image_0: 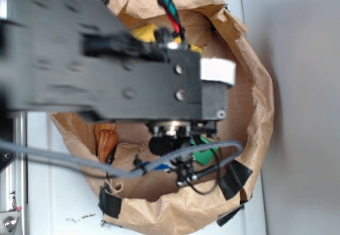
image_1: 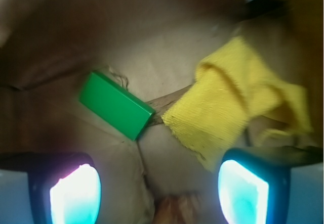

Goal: Grab the shell.

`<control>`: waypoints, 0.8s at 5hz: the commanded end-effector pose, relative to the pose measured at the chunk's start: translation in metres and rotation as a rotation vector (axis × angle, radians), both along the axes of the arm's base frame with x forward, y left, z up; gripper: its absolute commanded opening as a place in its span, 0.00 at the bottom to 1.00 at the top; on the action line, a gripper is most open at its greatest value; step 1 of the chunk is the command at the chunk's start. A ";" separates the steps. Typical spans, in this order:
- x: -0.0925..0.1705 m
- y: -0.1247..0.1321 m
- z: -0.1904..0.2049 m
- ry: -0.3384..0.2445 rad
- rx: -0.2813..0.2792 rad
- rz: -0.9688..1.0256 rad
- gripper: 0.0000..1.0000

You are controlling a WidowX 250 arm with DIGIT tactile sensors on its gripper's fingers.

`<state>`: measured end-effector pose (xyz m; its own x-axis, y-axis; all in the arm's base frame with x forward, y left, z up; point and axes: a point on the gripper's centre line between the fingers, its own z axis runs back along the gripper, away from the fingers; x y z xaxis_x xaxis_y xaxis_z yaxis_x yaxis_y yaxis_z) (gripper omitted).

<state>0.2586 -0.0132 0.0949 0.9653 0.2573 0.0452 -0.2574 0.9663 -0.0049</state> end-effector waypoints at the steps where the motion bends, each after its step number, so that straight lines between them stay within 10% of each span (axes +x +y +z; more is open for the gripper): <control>1: -0.021 0.026 -0.036 -0.078 0.046 0.072 1.00; 4: -0.048 0.040 -0.002 -0.110 -0.060 0.090 1.00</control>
<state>0.2061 0.0169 0.0867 0.9415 0.3221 0.0991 -0.3132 0.9449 -0.0950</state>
